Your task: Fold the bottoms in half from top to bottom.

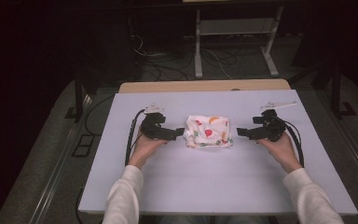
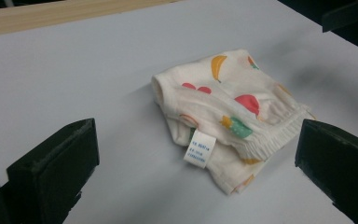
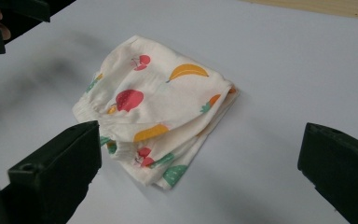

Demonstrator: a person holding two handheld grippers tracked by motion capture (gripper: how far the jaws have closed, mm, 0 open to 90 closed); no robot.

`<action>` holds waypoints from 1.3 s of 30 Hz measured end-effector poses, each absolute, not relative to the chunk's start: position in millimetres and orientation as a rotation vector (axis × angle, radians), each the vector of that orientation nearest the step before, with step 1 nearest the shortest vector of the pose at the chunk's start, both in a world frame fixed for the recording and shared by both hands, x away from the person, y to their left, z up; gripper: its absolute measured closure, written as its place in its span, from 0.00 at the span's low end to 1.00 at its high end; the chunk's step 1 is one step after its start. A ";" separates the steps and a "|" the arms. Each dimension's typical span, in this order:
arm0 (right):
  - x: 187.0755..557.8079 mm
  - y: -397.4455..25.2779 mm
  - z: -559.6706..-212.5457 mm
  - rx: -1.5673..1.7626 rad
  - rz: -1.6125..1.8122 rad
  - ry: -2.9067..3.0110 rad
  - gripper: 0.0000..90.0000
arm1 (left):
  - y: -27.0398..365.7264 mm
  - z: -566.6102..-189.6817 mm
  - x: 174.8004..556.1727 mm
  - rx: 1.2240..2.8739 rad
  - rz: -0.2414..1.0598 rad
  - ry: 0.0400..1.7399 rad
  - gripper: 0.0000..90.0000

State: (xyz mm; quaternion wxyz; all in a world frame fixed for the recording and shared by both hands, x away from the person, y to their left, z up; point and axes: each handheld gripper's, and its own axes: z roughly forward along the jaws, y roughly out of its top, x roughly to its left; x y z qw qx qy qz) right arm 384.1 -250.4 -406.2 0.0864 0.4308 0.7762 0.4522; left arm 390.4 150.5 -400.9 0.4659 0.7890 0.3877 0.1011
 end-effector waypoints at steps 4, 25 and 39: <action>377.6 -253.6 -403.4 1.271 1.356 2.300 0.00 | 158.5 -399.9 382.0 1.931 0.258 0.951 0.00; 342.5 -265.9 -403.2 1.233 1.402 2.273 0.00 | 171.6 -396.8 334.9 1.944 0.328 0.883 0.00; 314.9 -275.4 -405.0 1.210 1.425 2.260 0.00 | 183.5 -394.6 313.1 1.911 0.379 0.872 0.00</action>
